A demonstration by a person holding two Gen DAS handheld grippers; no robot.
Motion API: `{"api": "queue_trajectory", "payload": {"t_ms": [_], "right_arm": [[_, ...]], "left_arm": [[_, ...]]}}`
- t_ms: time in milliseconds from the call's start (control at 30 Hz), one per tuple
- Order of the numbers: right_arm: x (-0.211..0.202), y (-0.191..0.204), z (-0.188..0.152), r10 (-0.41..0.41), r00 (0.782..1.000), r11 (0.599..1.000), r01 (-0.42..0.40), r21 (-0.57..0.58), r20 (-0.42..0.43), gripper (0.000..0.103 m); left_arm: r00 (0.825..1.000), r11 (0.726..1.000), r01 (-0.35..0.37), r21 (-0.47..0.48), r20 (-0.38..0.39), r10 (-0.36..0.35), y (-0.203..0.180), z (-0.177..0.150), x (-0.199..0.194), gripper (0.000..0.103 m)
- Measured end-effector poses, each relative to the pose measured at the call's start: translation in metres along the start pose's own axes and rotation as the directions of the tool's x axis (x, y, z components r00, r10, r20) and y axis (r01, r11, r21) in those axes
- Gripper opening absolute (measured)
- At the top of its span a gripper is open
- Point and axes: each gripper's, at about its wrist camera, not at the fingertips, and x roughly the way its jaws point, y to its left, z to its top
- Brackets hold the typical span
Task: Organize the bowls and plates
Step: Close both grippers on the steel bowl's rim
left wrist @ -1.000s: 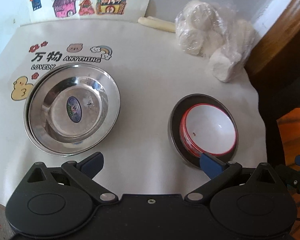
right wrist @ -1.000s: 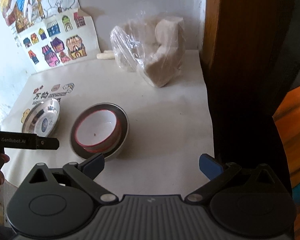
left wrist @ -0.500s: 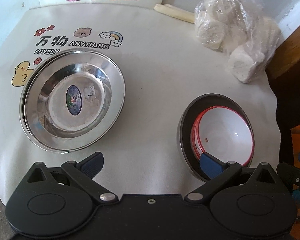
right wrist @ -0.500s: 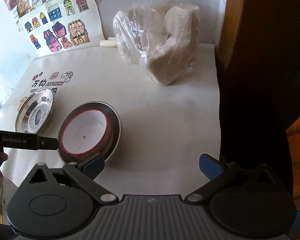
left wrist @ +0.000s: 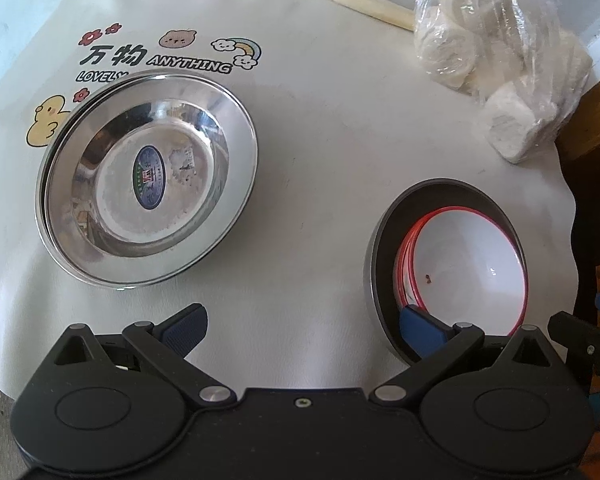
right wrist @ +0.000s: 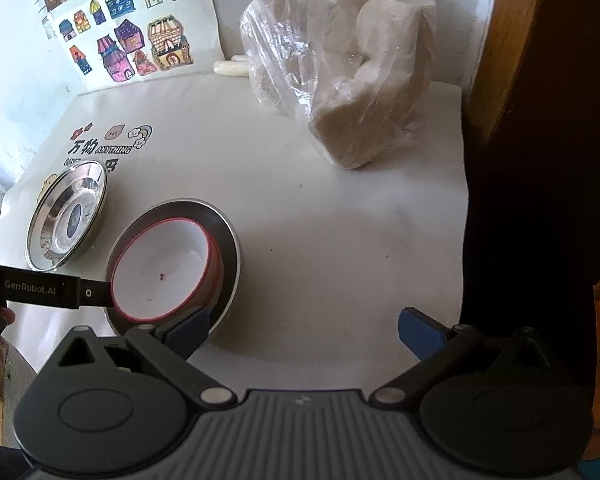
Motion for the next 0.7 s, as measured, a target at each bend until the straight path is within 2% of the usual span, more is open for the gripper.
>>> {"api": "queue_trajectory", "payload": {"t_ms": [267, 700], "right_arm": [[0.013, 0.002, 0.008, 0.011, 1.000, 0.999, -0.012, -0.037, -0.023, 0.103], [0.034, 0.009, 0.020, 0.006, 0.998, 0.997, -0.011, -0.075, -0.060, 0.103]], "left_arm": [[1.000, 0.999, -0.019, -0.037, -0.022, 0.018, 0.001, 0.004, 0.005, 0.102], [0.998, 0.998, -0.035, -0.044, -0.047, 0.033, 0.000, 0.007, 0.014, 0.102]]}}
